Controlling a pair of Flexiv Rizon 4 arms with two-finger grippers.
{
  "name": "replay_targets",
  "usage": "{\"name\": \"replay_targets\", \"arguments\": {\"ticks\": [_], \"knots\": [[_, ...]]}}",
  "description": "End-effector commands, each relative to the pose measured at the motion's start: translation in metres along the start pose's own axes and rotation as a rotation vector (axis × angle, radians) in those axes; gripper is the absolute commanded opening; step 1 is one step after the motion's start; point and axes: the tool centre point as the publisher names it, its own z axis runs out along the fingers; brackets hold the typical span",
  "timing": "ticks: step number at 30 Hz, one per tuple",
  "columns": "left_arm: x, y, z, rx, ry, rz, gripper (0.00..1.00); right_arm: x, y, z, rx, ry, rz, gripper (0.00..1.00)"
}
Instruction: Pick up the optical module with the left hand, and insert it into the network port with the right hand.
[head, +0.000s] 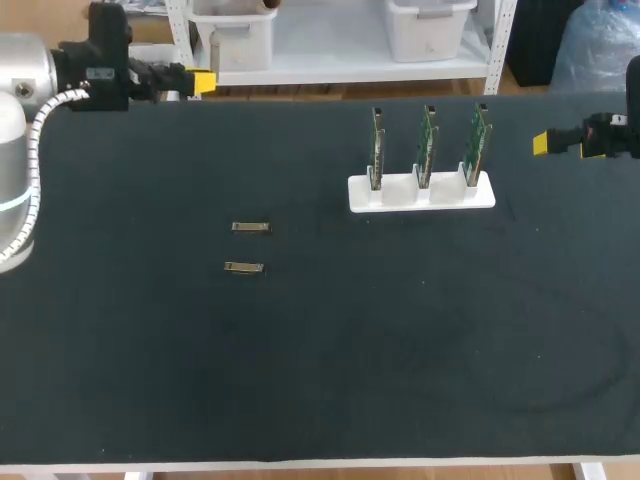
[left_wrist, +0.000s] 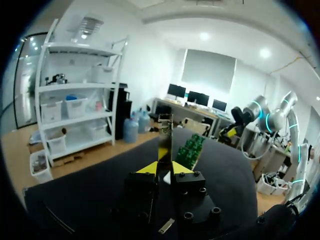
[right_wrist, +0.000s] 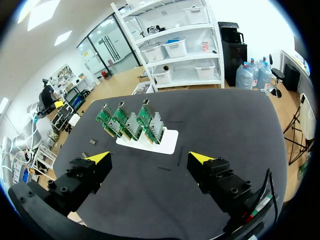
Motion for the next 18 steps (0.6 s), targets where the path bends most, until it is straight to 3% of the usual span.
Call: {"name": "replay_targets", "arguments": {"ticks": [1, 6, 15, 18], "knots": [[0.002, -0.002, -0.002, -0.004, -0.024, 0.001, 0.0, 0.0, 0.001, 0.0, 0.004, -0.001, 0.001, 1.0], [0.003, -0.003, -0.003, 0.018, -0.02, 0.013, 0.0, 0.0, 0.001, 0.0, 0.004, -0.001, 0.001, 1.0], [-0.005, -0.016, -0.005, 0.195, -0.073, 0.113, 0.0, 0.0, 0.001, 0.0, 0.004, -0.001, 0.001, 1.0], [-0.009, -0.022, 0.0, 0.214, -0.074, 0.136, 0.0, 0.0, 0.001, 0.0, 0.004, -0.001, 0.001, 1.0]]}}
